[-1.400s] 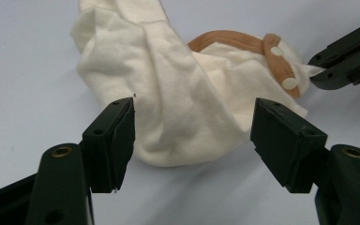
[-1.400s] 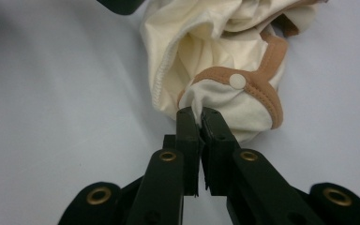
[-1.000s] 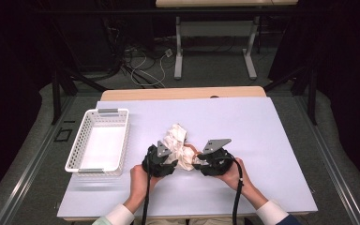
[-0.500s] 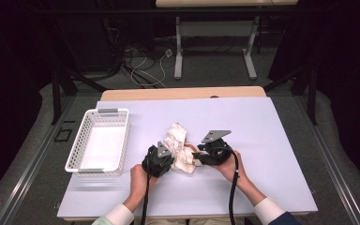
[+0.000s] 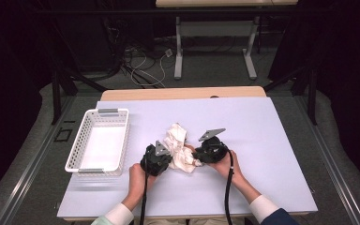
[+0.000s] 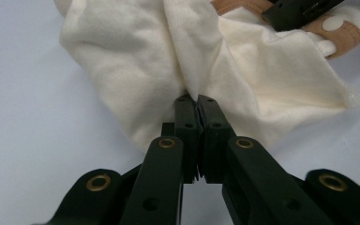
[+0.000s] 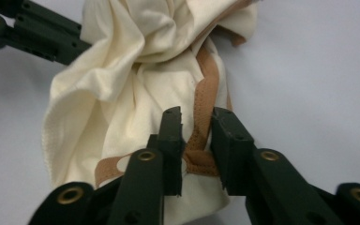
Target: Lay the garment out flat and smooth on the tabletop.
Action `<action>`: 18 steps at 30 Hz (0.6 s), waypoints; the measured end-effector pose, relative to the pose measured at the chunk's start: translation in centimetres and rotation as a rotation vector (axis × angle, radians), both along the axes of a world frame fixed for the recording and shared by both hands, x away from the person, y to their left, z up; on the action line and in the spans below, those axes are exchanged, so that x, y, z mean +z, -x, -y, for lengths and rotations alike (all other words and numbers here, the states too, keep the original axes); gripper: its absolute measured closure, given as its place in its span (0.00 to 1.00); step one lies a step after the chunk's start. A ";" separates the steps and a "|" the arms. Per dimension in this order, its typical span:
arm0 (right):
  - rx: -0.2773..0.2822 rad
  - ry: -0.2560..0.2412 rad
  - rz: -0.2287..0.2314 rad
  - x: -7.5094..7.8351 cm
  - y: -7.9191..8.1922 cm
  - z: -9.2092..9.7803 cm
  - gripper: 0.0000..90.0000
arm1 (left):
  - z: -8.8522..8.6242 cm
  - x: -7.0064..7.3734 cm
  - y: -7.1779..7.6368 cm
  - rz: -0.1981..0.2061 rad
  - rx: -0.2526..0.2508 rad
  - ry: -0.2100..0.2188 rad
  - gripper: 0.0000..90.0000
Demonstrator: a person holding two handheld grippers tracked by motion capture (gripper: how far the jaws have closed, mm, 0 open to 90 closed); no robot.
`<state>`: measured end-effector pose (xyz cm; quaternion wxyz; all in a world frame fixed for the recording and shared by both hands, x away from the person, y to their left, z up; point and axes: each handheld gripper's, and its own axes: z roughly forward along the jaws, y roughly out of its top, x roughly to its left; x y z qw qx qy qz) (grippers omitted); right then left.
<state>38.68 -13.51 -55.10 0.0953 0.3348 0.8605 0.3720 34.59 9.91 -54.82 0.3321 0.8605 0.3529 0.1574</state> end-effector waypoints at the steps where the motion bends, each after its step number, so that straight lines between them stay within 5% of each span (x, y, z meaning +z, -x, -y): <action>1: 0.001 0.009 -0.005 -0.1 0.0 0.0 0.89 | 0.0 0.0 0.0 0.003 0.003 0.003 0.98; 10: 0.012 0.003 -0.016 0.4 0.4 0.5 0.98 | -0.5 0.1 -0.2 -0.013 -0.007 -0.002 0.94; 18: 0.017 0.012 0.020 1.4 1.4 0.6 0.98 | 0.0 1.1 0.7 -0.038 -0.042 0.016 0.64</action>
